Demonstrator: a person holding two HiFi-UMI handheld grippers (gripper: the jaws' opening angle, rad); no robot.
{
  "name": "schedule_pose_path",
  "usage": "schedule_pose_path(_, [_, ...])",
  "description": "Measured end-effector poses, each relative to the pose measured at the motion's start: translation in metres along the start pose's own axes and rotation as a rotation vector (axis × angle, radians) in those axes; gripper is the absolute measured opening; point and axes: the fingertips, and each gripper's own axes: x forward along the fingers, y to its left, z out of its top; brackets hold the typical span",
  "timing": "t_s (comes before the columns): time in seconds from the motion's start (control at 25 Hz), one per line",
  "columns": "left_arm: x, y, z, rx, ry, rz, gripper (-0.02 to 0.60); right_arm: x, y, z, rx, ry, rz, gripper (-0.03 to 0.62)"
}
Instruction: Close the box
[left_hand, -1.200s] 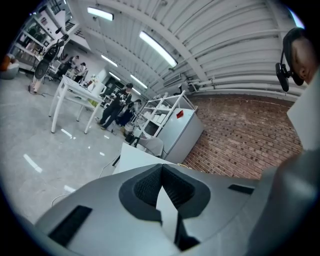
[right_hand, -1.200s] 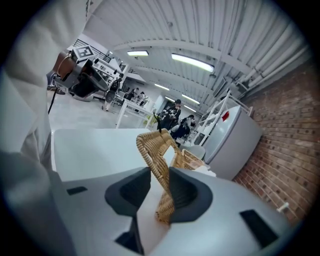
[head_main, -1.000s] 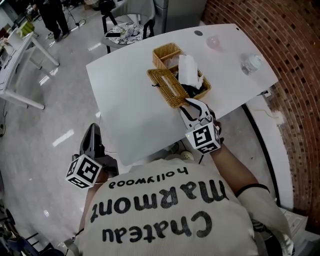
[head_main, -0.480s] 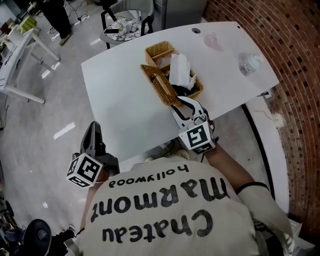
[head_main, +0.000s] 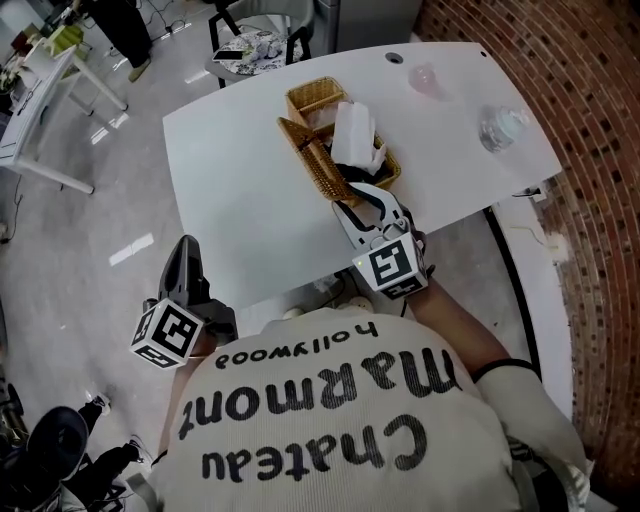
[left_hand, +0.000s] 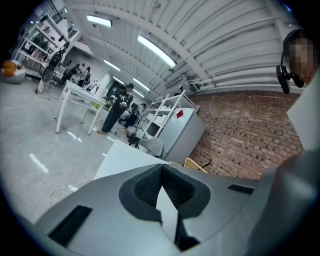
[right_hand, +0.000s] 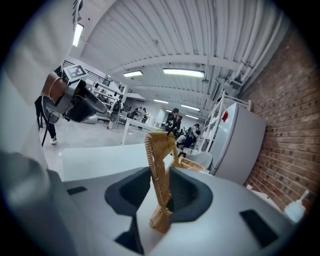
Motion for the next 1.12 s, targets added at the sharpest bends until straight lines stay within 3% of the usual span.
schedule_pose_path(1.12, [-0.013,-0.021,-0.004,0.006,-0.031,0.038,0.002,-0.021,-0.038,-0.008,0.08,-0.025,-0.013,0.103])
